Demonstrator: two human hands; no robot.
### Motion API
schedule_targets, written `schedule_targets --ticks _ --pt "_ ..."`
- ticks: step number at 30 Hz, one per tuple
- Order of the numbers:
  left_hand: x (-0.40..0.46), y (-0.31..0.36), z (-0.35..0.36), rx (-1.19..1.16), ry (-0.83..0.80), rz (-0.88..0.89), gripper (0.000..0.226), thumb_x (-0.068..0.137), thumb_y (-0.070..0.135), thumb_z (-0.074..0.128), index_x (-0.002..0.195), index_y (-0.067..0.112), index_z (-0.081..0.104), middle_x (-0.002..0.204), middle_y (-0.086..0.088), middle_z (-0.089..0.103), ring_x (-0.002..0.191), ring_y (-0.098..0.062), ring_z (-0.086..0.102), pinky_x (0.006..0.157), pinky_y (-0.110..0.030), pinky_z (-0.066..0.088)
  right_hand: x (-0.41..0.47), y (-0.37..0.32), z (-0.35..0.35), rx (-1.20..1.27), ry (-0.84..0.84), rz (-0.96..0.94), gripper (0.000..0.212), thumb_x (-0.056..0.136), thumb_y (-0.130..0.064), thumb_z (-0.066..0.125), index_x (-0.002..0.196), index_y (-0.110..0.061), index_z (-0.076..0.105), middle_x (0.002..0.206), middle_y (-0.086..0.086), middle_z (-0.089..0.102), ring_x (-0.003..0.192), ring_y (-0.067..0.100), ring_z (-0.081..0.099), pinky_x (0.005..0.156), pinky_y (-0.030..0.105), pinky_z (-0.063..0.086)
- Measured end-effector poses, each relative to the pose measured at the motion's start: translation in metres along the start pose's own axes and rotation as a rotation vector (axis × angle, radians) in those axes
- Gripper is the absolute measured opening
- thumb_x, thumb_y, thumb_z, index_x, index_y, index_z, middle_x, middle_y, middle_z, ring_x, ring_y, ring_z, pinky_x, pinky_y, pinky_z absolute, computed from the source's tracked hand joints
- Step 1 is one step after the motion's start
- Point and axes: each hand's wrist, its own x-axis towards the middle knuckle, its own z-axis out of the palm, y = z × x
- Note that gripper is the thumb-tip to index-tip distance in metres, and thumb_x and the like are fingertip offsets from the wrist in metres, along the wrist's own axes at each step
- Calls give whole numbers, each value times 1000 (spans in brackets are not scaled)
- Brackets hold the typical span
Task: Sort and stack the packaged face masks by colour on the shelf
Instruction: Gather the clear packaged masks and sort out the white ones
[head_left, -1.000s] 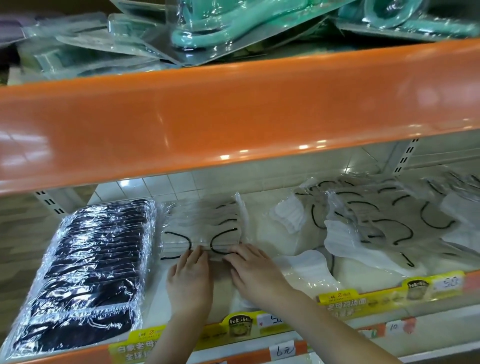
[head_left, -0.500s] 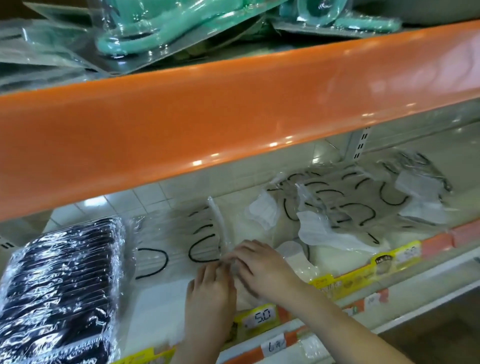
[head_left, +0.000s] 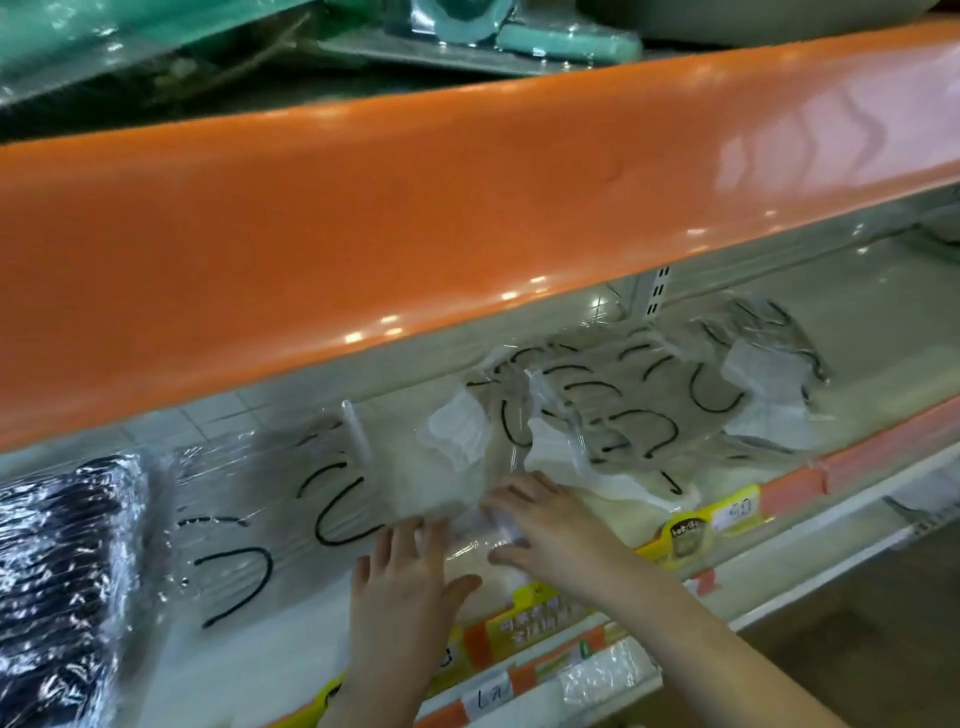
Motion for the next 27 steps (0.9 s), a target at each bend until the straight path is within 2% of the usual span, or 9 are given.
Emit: schedule_targets --ticks 2,4,5,7,9,11,16,20,27 --pt "4 6 2 24 27 -17 70 44 48 88 99 13 61 93 -9 65 85 -35 65 58 -42 51 -1 4 -2 -7 -5 -5 49 81 -36 68 125 -19 55 125 -3 49 116 19 44 94 33 38" --pt "8 7 4 38 69 -115 51 69 51 66 99 10 66 98 -12 65 91 -37 64 63 -43 52 -3 8 -2 -34 19 -34 46 75 -34 74 117 -19 61 114 -2 55 105 22 53 85 36 47" --pt "10 6 4 47 64 -181 53 76 52 53 103 9 66 101 -15 65 95 -38 63 65 -45 53 -4 12 -1 -42 36 -47 44 71 -33 76 110 -20 63 107 -3 57 97 21 58 77 36 52" --pt "13 1 4 79 21 -281 57 81 53 42 109 9 65 106 -18 65 98 -40 63 66 -49 54 -5 17 3 -60 76 -59 27 73 -32 69 98 -23 64 100 -5 56 86 19 60 66 33 54" --pt "11 -6 6 60 17 -351 58 81 53 40 111 8 62 109 -18 64 101 -42 62 67 -53 54 -5 17 4 -110 106 -57 16 77 -30 54 86 -23 65 95 -6 56 80 17 60 61 31 54" --pt "9 -13 11 13 17 -428 59 80 55 41 112 10 60 114 -17 60 109 -41 56 75 -53 51 -4 17 4 -150 138 -28 24 79 -34 45 79 -22 66 88 -6 58 74 16 60 59 28 53" --pt "5 -26 11 0 80 -514 44 82 43 64 114 13 59 121 -14 57 116 -40 52 85 -54 45 -4 19 3 -191 170 15 35 81 -40 37 83 -19 64 86 -3 59 76 18 58 63 29 52" --pt "2 -34 8 48 126 -476 53 80 49 38 107 10 61 112 -14 59 101 -40 58 76 -50 50 -6 23 3 -189 196 9 34 81 -39 39 84 -17 65 87 -1 59 78 19 57 63 30 51" --pt "7 -17 -4 49 159 -498 37 74 35 39 92 11 60 92 -14 62 84 -38 62 64 -46 51 -8 36 -8 -118 216 -99 30 83 -29 37 83 -23 66 83 -7 59 73 12 59 60 23 50"
